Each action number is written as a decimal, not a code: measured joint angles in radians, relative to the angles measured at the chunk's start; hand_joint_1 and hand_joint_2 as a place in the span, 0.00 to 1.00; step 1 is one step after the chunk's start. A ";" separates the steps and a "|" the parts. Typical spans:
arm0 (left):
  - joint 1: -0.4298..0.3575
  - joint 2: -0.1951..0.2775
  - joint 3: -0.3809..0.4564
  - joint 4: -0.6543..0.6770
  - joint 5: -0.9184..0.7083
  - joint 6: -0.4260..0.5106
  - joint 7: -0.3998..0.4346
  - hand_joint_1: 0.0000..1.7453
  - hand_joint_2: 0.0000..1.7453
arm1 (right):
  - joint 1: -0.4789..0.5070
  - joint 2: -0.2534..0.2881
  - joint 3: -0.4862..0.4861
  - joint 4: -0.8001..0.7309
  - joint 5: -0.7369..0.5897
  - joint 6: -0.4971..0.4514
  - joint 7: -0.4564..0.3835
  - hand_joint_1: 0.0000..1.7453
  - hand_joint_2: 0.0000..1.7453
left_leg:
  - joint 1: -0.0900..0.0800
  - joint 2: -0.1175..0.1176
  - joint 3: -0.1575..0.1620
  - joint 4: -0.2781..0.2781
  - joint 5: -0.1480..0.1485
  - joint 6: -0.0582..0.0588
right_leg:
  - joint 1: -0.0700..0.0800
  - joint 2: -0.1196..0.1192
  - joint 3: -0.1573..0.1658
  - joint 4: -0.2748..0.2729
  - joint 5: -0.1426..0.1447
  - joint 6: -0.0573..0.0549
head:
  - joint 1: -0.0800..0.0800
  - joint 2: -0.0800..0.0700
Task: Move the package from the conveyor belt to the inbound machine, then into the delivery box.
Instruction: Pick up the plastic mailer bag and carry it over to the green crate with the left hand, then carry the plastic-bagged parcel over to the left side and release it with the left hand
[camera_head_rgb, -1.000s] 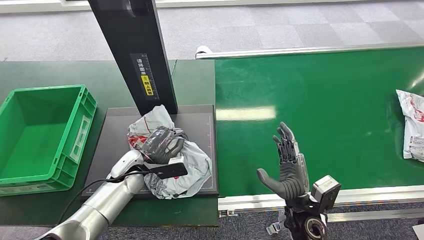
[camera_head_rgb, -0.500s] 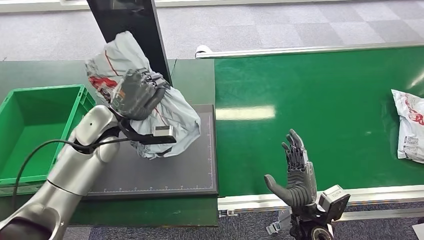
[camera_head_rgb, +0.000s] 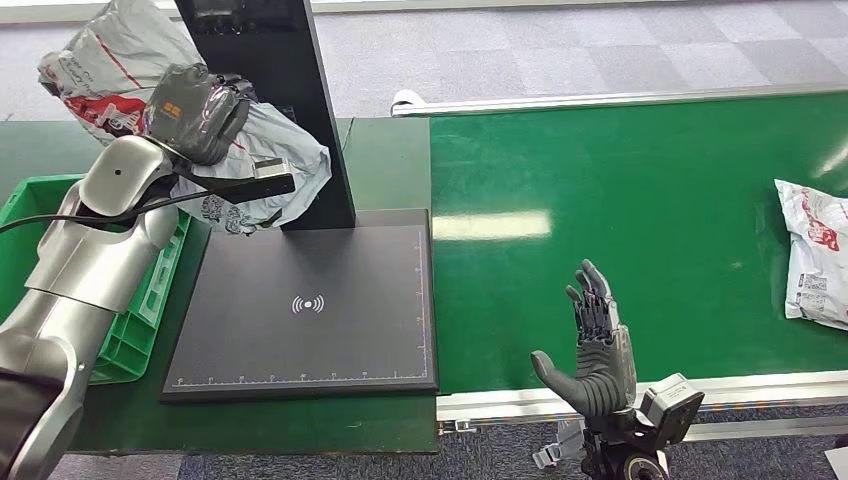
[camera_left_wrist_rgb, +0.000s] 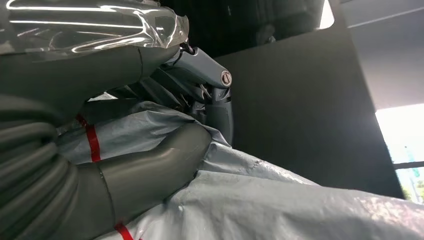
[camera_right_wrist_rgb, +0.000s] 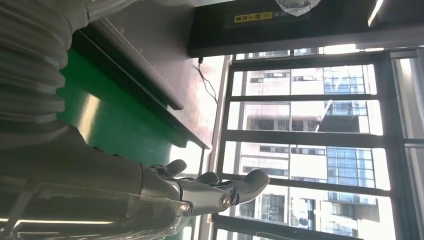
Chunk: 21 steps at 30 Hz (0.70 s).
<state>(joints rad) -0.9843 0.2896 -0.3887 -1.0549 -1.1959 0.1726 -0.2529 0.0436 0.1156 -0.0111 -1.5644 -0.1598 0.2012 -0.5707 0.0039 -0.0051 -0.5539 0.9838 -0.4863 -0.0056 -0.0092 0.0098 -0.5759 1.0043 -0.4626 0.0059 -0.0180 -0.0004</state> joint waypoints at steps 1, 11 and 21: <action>-0.002 0.000 0.000 0.006 0.000 0.000 0.000 1.00 1.00 | 0.000 0.000 0.000 0.000 0.000 0.000 0.000 0.00 1.00 | 0.000 0.000 0.000 0.000 0.000 0.000 | 0.000 0.000 0.000 0.000 0.000 0.000 | 0.000 0.000; -0.017 0.000 0.000 0.038 -0.009 -0.011 0.019 1.00 1.00 | 0.000 0.000 0.000 0.000 0.000 0.001 0.000 0.00 1.00 | 0.000 0.000 0.000 0.000 0.000 0.000 | 0.000 0.000 0.000 0.000 0.000 0.000 | 0.000 0.000; -0.188 0.090 0.090 0.426 -0.018 -0.098 0.164 1.00 1.00 | -0.011 -0.002 0.010 0.012 -0.007 0.016 -0.002 0.00 1.00 | 0.003 0.007 0.002 -0.001 0.003 -0.004 | 0.003 0.005 -0.001 0.001 0.004 -0.006 | 0.000 0.000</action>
<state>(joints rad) -1.1719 0.3793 -0.2990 -0.6287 -1.2138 0.0744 -0.0892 0.0322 0.1136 -0.0007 -1.5522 -0.1666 0.2171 -0.5726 0.0067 0.0022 -0.5523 0.9828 -0.4833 -0.0097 -0.0066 0.0147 -0.5768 1.0051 -0.4588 0.0002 -0.0182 -0.0004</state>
